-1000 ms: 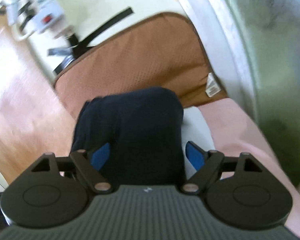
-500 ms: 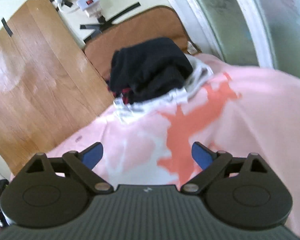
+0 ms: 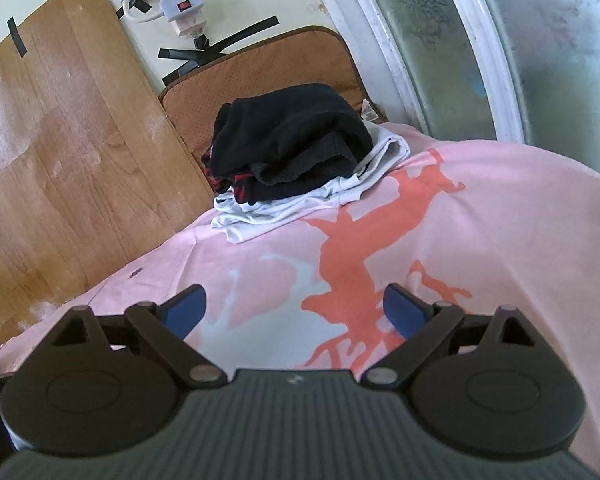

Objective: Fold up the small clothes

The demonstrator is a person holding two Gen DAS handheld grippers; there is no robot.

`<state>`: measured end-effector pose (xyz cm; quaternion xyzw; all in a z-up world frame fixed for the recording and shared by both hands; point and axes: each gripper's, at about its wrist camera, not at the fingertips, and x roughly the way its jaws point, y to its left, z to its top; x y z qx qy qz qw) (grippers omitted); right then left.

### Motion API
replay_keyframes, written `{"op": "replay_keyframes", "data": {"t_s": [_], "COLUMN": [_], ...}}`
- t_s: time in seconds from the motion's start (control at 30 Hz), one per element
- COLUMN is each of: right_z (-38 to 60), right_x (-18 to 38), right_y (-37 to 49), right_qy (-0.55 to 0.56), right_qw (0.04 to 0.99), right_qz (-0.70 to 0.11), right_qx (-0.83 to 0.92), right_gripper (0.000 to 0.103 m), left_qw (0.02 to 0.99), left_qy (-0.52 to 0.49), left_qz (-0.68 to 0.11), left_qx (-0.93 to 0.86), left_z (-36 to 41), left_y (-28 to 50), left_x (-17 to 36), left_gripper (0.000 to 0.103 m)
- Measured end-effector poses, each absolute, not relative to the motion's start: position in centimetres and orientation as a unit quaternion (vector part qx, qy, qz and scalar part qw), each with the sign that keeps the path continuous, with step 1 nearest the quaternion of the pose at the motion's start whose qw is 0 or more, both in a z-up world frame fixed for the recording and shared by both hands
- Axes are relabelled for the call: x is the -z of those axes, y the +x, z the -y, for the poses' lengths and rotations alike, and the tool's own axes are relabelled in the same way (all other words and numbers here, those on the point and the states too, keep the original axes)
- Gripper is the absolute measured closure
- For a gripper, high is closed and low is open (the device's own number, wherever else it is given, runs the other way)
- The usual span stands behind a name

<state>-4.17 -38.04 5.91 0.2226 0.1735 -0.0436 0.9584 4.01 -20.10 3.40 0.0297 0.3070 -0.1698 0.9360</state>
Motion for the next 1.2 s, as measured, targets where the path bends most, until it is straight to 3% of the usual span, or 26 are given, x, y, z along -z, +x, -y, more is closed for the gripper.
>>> {"op": "replay_keyframes", "data": {"t_s": [1.2], "right_z": [37.9], "right_x": [-6.2], "right_y": [-4.8], "right_qy": [0.222], "right_qw": [0.963], "right_qz": [-0.152], "right_qx": [0.023], "right_gripper": [0.006], "left_qw": [0.945], "left_qy": [0.054], "left_qz": [-0.276], "left_qx": [0.165], "left_z": [20.5], "left_y": [2.6], "left_x": [-3.7], "left_gripper": [0.0]}}
